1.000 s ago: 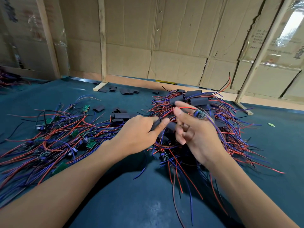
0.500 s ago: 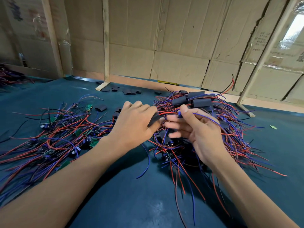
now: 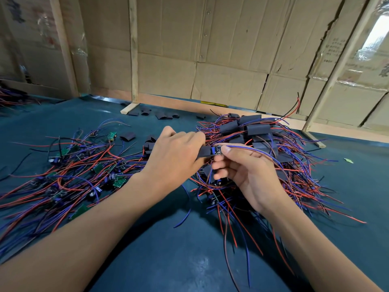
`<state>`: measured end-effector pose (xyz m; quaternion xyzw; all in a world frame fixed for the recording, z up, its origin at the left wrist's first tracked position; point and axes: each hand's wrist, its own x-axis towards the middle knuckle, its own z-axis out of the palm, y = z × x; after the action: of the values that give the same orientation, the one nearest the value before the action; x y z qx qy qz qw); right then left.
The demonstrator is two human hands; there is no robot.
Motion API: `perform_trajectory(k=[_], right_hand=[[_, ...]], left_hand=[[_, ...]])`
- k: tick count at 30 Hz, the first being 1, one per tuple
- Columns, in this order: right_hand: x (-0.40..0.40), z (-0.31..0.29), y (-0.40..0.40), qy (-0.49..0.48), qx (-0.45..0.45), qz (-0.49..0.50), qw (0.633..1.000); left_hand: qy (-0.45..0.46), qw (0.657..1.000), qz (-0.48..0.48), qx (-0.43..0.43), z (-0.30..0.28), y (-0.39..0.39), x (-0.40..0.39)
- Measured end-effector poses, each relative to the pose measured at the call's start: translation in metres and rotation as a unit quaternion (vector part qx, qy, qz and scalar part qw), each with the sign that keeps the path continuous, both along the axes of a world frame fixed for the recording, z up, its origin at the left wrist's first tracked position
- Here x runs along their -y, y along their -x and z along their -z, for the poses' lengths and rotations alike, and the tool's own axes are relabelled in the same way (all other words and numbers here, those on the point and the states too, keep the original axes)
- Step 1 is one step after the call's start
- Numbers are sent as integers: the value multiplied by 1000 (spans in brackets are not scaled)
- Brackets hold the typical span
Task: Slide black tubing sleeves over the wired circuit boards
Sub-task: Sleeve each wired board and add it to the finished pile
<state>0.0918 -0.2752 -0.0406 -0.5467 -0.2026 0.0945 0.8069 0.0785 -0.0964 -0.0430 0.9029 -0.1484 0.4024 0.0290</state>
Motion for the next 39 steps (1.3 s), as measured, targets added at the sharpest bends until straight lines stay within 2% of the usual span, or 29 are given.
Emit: perform_trajectory(k=[8, 15, 21, 26, 29, 36, 39], right_hand=[[-1, 0, -1, -6, -39, -4, 999], [-2, 6, 0, 46, 19, 27, 998], [0, 1, 1, 3, 3, -32, 999], [-6, 4, 3, 34, 45, 40, 998], [-5, 3, 1, 7, 38, 58, 998], [23, -20, -17, -86, 3, 137, 987], [33, -25, -23, -137, -42, 164, 976]], left_hand=[[29, 999, -14, -6, -2, 2, 1], [-15, 999, -14, -34, 1, 3, 10], [5, 997, -54, -62, 7, 3, 11], [49, 997, -6, -64, 12, 5, 15], [60, 996, 27, -59, 13, 8, 18], [32, 997, -69, -12, 11, 3, 10], [18, 998, -53, 8, 10, 1, 7]])
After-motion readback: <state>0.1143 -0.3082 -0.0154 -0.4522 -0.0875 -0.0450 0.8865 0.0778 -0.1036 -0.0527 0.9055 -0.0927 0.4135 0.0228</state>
